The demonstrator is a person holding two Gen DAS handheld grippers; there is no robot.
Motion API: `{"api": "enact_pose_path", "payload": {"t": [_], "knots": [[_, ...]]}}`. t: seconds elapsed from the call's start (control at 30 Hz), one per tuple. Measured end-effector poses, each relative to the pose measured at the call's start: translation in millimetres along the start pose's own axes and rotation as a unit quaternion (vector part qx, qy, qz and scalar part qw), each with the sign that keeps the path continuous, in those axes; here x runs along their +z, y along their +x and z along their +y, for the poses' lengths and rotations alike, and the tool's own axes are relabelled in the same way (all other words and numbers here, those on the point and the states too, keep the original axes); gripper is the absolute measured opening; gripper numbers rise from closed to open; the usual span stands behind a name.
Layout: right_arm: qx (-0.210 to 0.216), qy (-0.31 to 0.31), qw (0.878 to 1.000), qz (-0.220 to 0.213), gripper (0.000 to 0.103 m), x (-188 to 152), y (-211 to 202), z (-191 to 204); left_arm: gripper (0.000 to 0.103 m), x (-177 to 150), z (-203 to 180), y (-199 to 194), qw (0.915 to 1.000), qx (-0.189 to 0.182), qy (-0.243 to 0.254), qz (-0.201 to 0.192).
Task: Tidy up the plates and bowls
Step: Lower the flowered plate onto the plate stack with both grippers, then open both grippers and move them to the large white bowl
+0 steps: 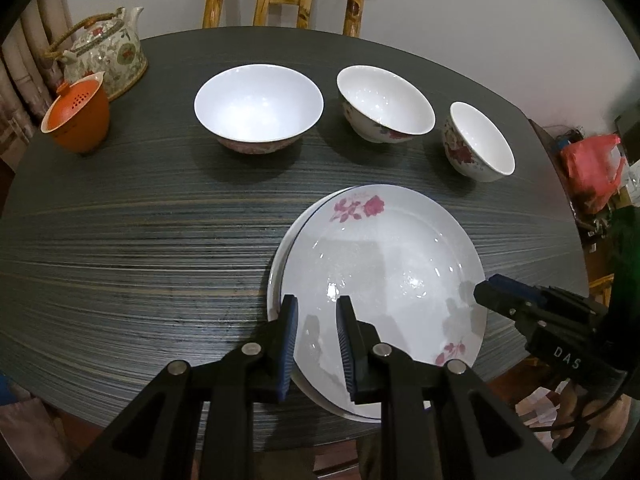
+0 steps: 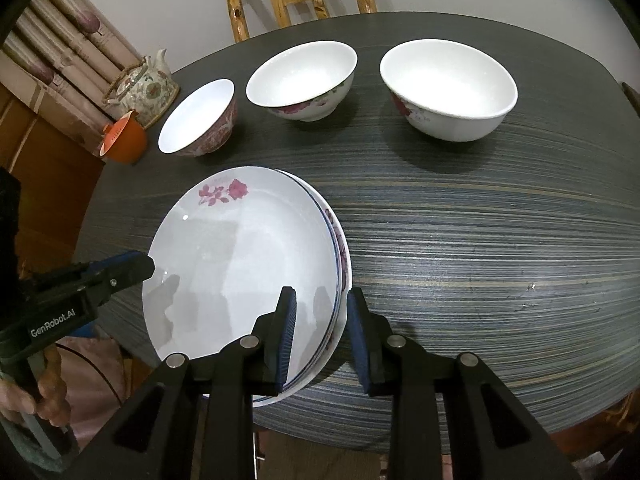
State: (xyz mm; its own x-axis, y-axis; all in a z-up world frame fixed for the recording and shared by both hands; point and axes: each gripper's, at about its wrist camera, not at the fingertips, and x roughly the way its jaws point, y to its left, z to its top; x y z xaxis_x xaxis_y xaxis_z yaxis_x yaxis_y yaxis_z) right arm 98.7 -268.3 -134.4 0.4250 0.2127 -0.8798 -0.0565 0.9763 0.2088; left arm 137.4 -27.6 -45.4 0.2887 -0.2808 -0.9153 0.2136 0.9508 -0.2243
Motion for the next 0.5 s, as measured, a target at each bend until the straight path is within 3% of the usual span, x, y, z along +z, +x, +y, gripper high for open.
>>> {"api": "enact_pose_path", "payload": {"t": [0.5], "knots": [[0.004,0.006,1.000,-0.005,0.026,1.6,-4.9,-5.1,0.023,-3.6,9.5,1.3,0.9997,0.006,-0.021,-0.013]]}}
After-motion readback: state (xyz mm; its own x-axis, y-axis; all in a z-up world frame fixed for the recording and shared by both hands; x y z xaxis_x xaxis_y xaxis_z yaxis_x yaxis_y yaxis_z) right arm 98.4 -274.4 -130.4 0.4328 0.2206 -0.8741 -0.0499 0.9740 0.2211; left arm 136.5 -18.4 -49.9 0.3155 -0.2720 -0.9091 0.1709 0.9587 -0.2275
